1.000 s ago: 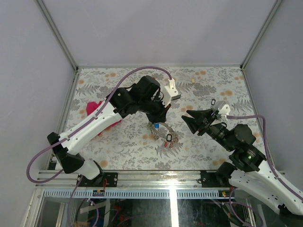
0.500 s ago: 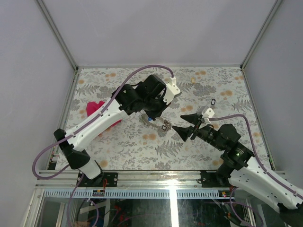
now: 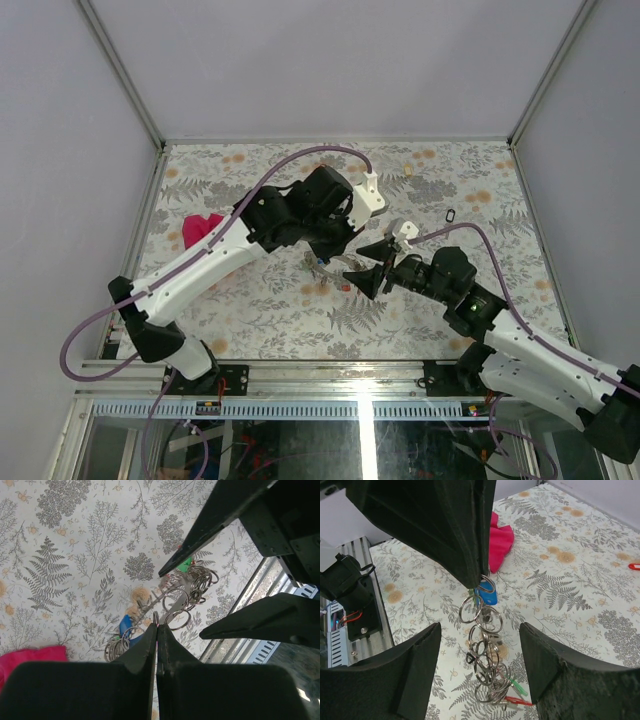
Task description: Put the keys on the keyring
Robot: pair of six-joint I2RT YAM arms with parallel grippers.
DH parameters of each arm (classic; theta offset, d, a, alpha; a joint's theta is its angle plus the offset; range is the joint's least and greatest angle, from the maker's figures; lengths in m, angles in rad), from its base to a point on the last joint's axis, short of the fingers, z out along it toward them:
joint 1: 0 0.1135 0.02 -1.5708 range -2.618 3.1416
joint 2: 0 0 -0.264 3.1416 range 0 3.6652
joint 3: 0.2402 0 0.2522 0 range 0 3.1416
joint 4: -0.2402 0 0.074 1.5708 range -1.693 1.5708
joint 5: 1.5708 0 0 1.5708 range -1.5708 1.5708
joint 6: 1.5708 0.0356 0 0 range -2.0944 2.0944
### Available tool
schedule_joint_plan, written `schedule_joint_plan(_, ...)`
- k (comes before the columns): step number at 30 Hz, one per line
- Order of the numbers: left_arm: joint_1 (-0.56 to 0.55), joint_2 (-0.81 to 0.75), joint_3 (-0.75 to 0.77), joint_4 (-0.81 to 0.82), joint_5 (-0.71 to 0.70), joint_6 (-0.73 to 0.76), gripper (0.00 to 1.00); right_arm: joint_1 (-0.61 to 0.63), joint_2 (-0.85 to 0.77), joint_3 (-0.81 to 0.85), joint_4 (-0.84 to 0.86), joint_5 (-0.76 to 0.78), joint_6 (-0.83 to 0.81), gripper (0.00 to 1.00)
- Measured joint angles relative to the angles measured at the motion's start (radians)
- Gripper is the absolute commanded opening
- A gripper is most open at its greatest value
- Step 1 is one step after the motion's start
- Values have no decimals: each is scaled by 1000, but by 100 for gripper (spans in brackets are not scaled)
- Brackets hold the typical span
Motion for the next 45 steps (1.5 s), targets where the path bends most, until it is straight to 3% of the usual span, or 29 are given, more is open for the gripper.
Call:
schedule_joint_plan(11,0,-51,-29,19,42,15,0,0,40,7,35,-42,2,62)
schedule_joint_plan(20,0,-58,-48,32,55,16,0,0,63,7,44,-54,14,35)
schedule_joint_plan(27,0,-77,-74,40,52,10,0,0,100,18,57,-58,48,9)
schedule_joint_plan(31,1,-97,-108,77,27,-2,0,-1,103,25,66,-62,91,1)
schedule_joint_plan(45,0,-278,-368,415,-73,-150,0,-2,106,24,138,24,369,0)
